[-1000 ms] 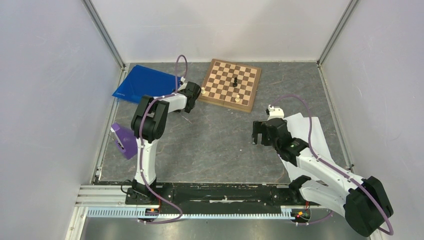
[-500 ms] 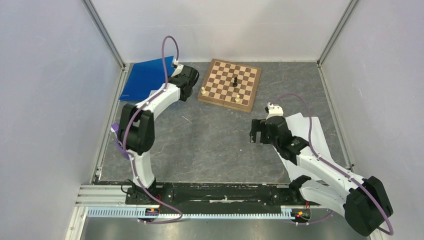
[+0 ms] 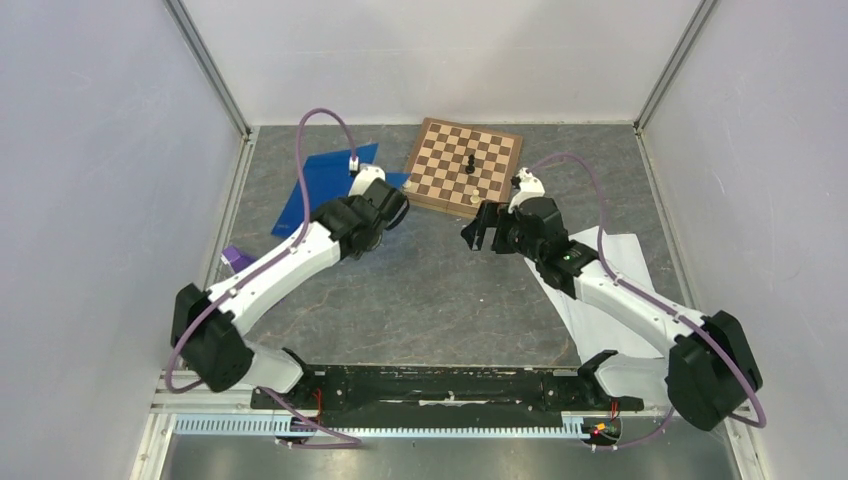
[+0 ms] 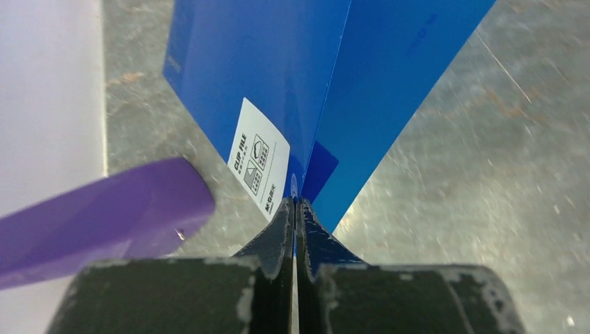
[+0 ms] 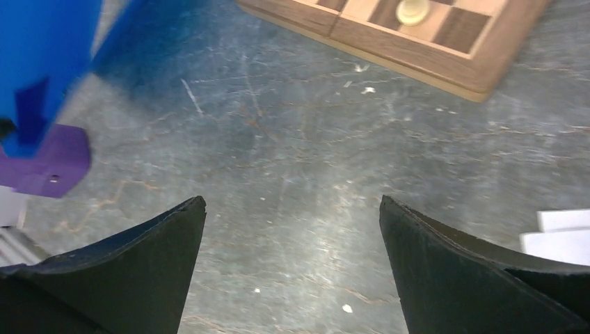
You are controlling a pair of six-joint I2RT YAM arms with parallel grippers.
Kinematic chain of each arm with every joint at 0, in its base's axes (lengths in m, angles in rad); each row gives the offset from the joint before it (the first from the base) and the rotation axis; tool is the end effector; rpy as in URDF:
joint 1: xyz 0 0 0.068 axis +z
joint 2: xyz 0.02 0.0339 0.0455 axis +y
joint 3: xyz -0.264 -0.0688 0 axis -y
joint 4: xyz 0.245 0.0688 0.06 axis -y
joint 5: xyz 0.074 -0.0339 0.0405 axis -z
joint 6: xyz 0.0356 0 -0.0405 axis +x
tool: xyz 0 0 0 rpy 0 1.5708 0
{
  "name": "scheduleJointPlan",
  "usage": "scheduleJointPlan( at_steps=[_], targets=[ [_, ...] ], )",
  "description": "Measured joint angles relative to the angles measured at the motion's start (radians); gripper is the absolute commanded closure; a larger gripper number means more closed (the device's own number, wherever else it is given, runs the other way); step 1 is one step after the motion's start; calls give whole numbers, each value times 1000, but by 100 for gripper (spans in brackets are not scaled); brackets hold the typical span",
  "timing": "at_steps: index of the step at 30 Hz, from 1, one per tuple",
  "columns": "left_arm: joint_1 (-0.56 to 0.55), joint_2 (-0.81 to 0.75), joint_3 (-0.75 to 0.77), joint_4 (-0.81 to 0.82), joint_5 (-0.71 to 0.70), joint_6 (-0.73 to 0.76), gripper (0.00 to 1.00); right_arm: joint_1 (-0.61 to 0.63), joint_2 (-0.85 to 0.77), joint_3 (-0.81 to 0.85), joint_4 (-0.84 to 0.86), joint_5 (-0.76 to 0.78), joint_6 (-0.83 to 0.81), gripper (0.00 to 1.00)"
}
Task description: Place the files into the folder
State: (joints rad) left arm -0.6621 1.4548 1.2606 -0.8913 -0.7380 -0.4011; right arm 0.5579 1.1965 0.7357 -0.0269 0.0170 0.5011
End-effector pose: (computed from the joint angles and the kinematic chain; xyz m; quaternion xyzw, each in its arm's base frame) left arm 0.2420 -0.1583 0.2986 0.0319 0.9089 0.1882 0.3707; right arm 0.2263 0.1405 0.2527 -0.0200 0.8567 0.2541 0.4485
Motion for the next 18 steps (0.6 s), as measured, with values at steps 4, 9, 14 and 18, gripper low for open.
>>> scheduleJointPlan(
  at_steps=[4, 9, 14, 18],
  targets=[
    [-69, -131, -110, -24, 63, -93, 98, 13, 86, 15, 85, -51, 87, 2],
    [-121, -266, -241, -50, 120, -188, 98, 62, 198, 15, 169, -71, 190, 2],
    [-147, -339, -329, -60, 169, -248, 98, 121, 314, 21, 261, -65, 301, 1],
    [-153, -388, -362, -65, 190, -269, 98, 161, 402, 46, 327, -43, 382, 1]
  ],
)
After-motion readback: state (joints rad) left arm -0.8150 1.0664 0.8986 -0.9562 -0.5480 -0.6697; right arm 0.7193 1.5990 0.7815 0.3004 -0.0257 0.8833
